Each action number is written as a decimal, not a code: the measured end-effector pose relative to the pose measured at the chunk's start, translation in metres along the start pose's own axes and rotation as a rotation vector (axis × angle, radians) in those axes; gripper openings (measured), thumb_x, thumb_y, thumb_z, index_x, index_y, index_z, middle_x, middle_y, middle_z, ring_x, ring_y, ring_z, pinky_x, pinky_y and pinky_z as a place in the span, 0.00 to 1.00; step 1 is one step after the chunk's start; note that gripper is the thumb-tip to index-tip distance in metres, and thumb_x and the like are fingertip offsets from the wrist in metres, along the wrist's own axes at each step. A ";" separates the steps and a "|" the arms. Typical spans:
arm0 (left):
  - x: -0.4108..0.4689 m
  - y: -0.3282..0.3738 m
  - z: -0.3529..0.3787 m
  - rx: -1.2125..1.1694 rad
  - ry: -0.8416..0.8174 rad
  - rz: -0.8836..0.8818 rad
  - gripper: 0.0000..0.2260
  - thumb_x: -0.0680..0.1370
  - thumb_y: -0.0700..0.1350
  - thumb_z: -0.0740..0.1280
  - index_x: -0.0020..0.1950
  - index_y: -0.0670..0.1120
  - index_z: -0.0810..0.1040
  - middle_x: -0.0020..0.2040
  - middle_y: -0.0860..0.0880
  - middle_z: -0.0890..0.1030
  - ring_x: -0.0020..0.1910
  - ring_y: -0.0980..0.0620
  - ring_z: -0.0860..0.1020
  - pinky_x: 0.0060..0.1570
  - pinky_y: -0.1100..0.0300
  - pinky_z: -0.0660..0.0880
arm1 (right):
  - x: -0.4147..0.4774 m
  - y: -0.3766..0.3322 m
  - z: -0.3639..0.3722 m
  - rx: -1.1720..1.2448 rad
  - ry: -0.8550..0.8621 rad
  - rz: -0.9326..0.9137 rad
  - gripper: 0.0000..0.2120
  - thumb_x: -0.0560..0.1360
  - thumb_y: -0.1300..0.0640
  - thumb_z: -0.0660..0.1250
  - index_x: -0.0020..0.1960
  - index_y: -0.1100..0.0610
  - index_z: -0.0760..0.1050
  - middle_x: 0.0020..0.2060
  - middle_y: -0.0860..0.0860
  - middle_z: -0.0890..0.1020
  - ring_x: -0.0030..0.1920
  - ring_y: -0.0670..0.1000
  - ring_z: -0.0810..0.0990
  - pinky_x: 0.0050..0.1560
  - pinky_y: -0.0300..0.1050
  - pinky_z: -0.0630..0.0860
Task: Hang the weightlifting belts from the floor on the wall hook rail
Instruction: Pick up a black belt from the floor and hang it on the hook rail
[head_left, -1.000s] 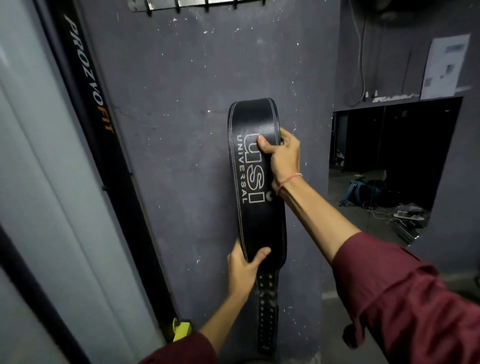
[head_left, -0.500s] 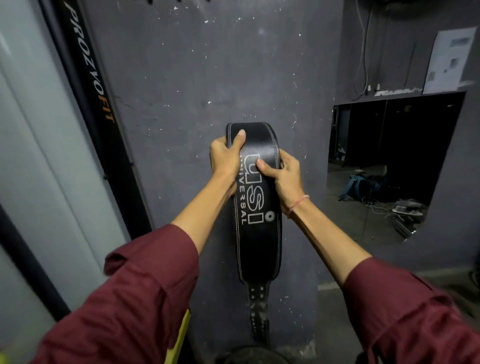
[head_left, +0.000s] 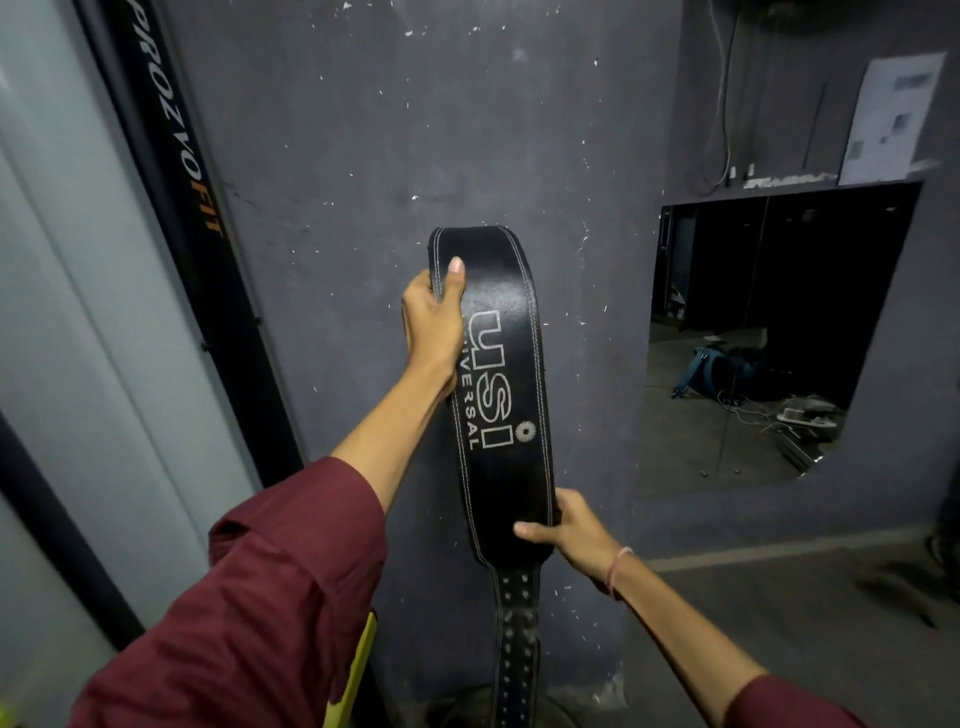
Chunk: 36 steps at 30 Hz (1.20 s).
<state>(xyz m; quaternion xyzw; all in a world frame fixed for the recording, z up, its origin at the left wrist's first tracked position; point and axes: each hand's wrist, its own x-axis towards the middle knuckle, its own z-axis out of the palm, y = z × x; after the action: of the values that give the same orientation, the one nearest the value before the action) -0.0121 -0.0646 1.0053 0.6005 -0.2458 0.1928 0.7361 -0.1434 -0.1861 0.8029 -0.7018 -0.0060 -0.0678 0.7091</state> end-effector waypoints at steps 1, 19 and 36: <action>0.000 0.005 0.000 0.057 0.005 0.026 0.18 0.79 0.58 0.63 0.37 0.47 0.67 0.33 0.47 0.66 0.33 0.50 0.66 0.34 0.51 0.67 | 0.004 -0.012 0.001 -0.004 -0.003 -0.026 0.16 0.72 0.68 0.72 0.59 0.62 0.77 0.54 0.54 0.85 0.57 0.53 0.83 0.55 0.43 0.80; -0.045 -0.036 -0.010 0.137 -0.211 -0.139 0.26 0.80 0.65 0.55 0.55 0.44 0.79 0.53 0.43 0.84 0.52 0.45 0.82 0.57 0.48 0.77 | 0.068 -0.190 0.018 0.283 0.286 -0.438 0.11 0.75 0.70 0.67 0.56 0.64 0.71 0.41 0.55 0.82 0.40 0.51 0.82 0.43 0.45 0.82; 0.019 0.013 -0.002 -0.418 -0.119 -0.899 0.28 0.84 0.55 0.51 0.45 0.34 0.79 0.37 0.40 0.85 0.40 0.44 0.81 0.47 0.50 0.76 | 0.021 -0.133 0.010 0.025 0.041 -0.455 0.15 0.71 0.76 0.68 0.55 0.66 0.71 0.47 0.55 0.82 0.47 0.52 0.81 0.50 0.44 0.79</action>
<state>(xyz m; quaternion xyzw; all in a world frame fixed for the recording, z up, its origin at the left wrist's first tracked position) -0.0042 -0.0606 1.0263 0.4966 -0.0377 -0.2315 0.8357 -0.1361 -0.1783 0.9378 -0.6719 -0.1504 -0.2401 0.6844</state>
